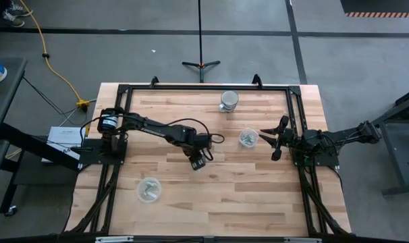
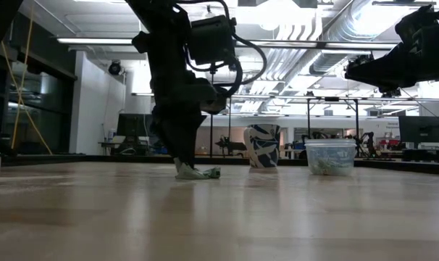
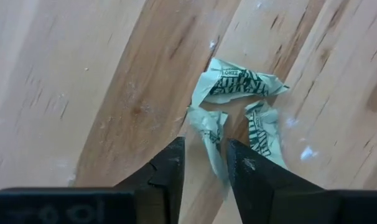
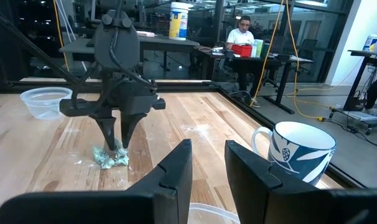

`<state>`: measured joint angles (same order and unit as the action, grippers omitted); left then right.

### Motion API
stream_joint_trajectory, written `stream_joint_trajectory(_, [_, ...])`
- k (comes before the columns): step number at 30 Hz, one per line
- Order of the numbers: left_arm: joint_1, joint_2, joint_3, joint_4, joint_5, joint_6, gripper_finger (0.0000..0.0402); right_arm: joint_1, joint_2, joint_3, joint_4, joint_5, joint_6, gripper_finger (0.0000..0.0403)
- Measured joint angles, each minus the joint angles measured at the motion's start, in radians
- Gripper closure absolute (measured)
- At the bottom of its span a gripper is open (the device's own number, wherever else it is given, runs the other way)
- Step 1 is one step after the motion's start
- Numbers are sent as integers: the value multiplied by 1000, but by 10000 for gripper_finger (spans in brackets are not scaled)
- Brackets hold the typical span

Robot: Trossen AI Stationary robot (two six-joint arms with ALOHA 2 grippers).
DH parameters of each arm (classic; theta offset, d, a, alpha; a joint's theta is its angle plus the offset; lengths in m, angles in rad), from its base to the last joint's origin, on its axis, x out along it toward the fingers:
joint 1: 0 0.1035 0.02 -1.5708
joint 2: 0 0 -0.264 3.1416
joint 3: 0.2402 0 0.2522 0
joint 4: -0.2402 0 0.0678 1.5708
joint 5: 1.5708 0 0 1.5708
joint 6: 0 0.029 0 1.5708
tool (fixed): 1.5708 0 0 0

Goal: Pick and place Stevia / Truvia into bins
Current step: Put the stevia packet into the round transparent container

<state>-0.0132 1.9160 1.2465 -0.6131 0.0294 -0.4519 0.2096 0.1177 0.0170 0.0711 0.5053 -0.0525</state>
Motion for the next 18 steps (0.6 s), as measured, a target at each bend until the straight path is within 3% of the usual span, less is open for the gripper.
stream_joint_trajectory(4, [0, 0, 0, -6, -15, 38, 284, 0, 0, 0, 0, 0, 0, 316])
stream_joint_trajectory(10, [0, 0, 0, -11, 0, 137, 374, 0, 0, 0, 0, 0, 0, 316])
stream_joint_trajectory(13, [-15, -8, 15, -74, 43, 188, 378, 0, 0, 0, 0, 0, 0, 316])
stream_joint_trajectory(18, [-108, -35, 123, -316, 8, 183, 365, 0, 0, 0, -1, -2, 0, 316])
